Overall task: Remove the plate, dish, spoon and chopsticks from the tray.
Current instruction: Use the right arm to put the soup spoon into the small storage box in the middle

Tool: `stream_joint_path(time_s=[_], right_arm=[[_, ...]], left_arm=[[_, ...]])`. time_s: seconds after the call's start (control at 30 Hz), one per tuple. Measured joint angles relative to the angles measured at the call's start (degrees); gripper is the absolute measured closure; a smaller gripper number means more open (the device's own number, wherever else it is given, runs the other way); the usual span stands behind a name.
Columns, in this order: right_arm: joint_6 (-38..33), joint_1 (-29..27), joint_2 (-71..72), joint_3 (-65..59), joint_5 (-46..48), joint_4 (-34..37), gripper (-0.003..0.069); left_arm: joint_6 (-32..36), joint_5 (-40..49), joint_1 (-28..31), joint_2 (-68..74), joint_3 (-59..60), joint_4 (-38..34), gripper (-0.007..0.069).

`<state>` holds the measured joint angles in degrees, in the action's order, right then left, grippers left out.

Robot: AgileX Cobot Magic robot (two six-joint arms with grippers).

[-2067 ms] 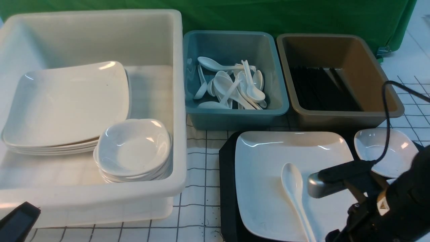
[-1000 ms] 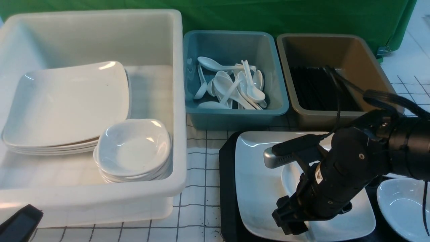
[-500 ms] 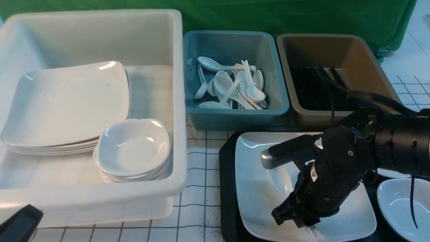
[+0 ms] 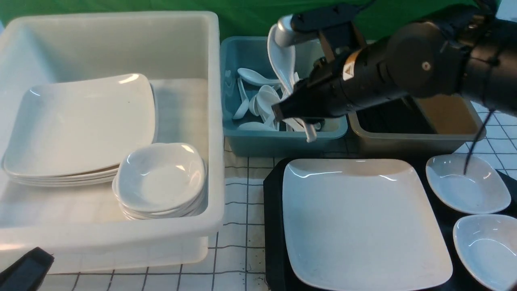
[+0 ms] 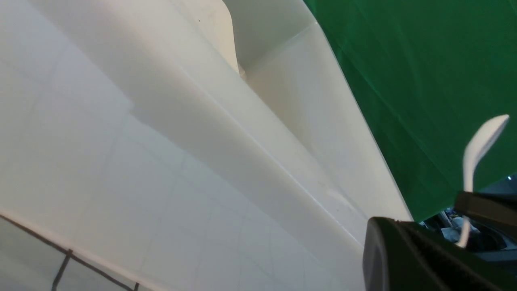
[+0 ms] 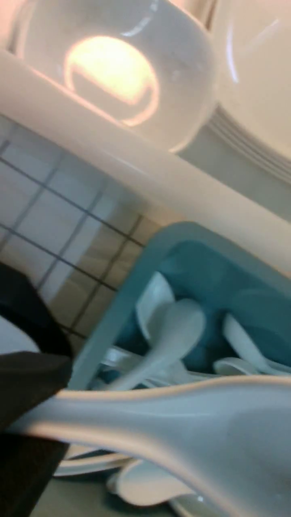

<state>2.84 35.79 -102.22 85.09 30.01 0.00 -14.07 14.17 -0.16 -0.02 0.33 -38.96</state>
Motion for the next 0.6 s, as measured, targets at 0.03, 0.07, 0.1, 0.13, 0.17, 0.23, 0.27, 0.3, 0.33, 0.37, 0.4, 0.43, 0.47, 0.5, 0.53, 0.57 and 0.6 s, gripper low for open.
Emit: stream_joint_path(time_s=[0.03, 0.07, 0.1, 0.13, 0.17, 0.23, 0.27, 0.3, 0.33, 0.37, 0.4, 0.43, 0.47, 0.5, 0.53, 0.57, 0.6], right_arm=[[0.0, -0.3, -0.9, 0.7, -0.4, 0.0, 0.0527], [0.0, -1.2, -4.1, 3.1, -1.9, 0.0, 0.0527], [0.0, -2.2, -6.9, 5.1, -2.9, 0.0, 0.0527], [0.0, -2.9, -9.0, 6.5, -3.8, 0.0, 0.0527], [0.0, -3.1, -9.5, 6.8, -4.0, 0.0, 0.0526], [0.3, -4.8, -13.5, 9.5, -5.8, 0.0, 0.0506], [0.7, -5.5, -14.9, 10.4, -6.0, 0.0, 0.0489], [1.6, -6.2, -15.9, 11.0, -6.0, 0.0, 0.0459], [2.6, -6.8, -16.5, 11.4, -5.8, 0.0, 0.0419], [3.4, -7.2, -16.6, 11.6, -5.5, 0.0, 0.0377], [4.2, -7.7, -16.6, 12.0, -4.3, 0.0, 0.0335], [4.8, -8.0, -16.5, 12.7, -2.7, -0.3, 0.03], [4.9, -8.4, -16.2, 13.5, -0.7, -0.4, 0.0273], [4.6, -8.6, -15.7, 14.3, 1.6, -0.5, 0.0258], [4.1, -8.8, -15.1, 15.0, 4.2, -0.5, 0.0255], [2.7, -8.9, -14.0, 16.2, 7.1, -0.5, 0.0265], [1.3, -8.9, -12.8, 17.4, 10.0, -0.6, 0.0289]], left_arm=[[0.0, 0.0, 0.0, 0.0, 0.0, 0.0, 0.0603], [0.0, 0.0, 0.0, 0.0, 0.0, 0.0, 0.0603], [0.0, 0.0, 0.0, 0.0, 0.0, 0.0, 0.0603], [0.0, 0.0, 0.0, 0.0, 0.0, 0.0, 0.0603], [0.0, 0.0, 0.0, 0.0, 0.0, 0.0, 0.0603], [0.0, 0.0, 0.0, 0.0, 0.0, 0.0, 0.0603], [0.0, 0.0, 0.0, 0.0, 0.0, 0.0, 0.0603], [0.0, 0.0, 0.0, 0.0, 0.0, 0.0, 0.0603], [0.0, 0.0, 0.0, 0.0, 0.0, 0.0, 0.0603], [0.0, 0.0, 0.0, 0.0, 0.0, 0.1, 0.0603], [0.0, 0.0, 0.0, 0.0, 0.0, 0.1, 0.0603], [0.0, 0.0, 0.0, 0.0, 0.0, 0.1, 0.0603], [0.0, 0.0, 0.0, 0.0, 0.0, 0.1, 0.0603], [0.0, 0.0, 0.0, 0.0, 0.0, 0.1, 0.0603], [0.0, 0.0, 0.0, 0.0, 0.0, 0.1, 0.0603], [0.0, 0.0, 0.0, 0.0, 0.0, 0.1, 0.0603], [0.0, 0.0, 0.0, 0.0, 0.0, 0.1, 0.0603]])
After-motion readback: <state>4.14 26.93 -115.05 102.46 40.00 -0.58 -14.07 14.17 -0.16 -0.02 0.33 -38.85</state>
